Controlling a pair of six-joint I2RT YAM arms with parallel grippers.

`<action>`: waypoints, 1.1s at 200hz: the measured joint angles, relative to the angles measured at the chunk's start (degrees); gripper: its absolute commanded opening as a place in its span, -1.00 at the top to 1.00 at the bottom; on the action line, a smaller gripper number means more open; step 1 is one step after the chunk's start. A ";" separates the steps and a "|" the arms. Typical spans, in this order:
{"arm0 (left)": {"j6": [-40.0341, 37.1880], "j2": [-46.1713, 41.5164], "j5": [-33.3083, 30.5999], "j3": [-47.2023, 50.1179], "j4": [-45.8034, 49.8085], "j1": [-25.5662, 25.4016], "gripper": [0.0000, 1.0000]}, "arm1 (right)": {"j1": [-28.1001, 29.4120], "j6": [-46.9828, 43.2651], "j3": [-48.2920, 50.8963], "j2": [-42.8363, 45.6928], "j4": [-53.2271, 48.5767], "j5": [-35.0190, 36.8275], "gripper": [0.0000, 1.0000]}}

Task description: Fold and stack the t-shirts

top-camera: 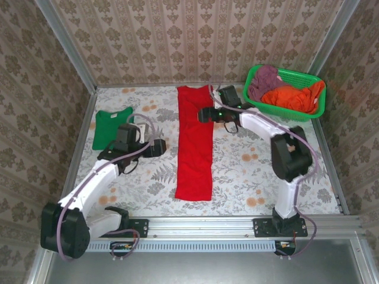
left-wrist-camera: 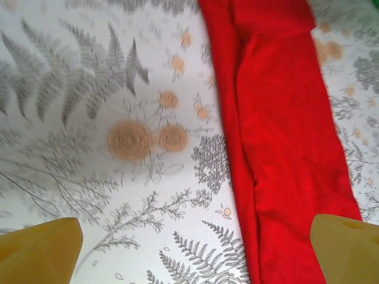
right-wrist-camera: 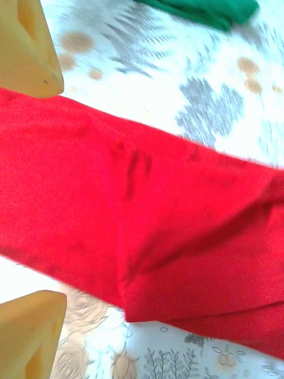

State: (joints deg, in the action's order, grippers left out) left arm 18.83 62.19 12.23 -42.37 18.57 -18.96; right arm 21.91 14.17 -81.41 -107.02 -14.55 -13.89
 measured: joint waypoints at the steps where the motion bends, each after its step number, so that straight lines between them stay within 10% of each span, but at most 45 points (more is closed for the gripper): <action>1: -0.22 -0.13 0.00 -0.13 0.07 0.02 -1.00 | 0.02 -0.44 0.72 0.85 0.22 -0.07 -0.90; 49: -21.49 -8.63 3.54 -10.54 8.33 1.51 -1.00 | 5.68 -11.50 19.23 22.88 3.48 2.78 -1.00; 115: -52.06 -17.62 19.23 -8.24 21.94 4.37 -1.00 | 27.71 -12.26 30.77 36.11 1.05 14.82 -1.00; 165: -62.20 -18.80 30.67 1.55 25.11 10.47 -1.00 | 43.58 -18.12 36.15 29.51 0.96 19.52 -0.96; 220: -66.71 -18.71 34.10 5.05 26.51 10.99 -0.99 | 44.72 -26.34 36.15 18.78 1.60 18.99 -0.60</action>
State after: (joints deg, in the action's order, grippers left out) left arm -47.88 43.48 46.33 -37.32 45.08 -7.97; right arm 66.63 -12.16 -45.25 -88.25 -12.95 5.10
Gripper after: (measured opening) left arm 0.997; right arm 0.826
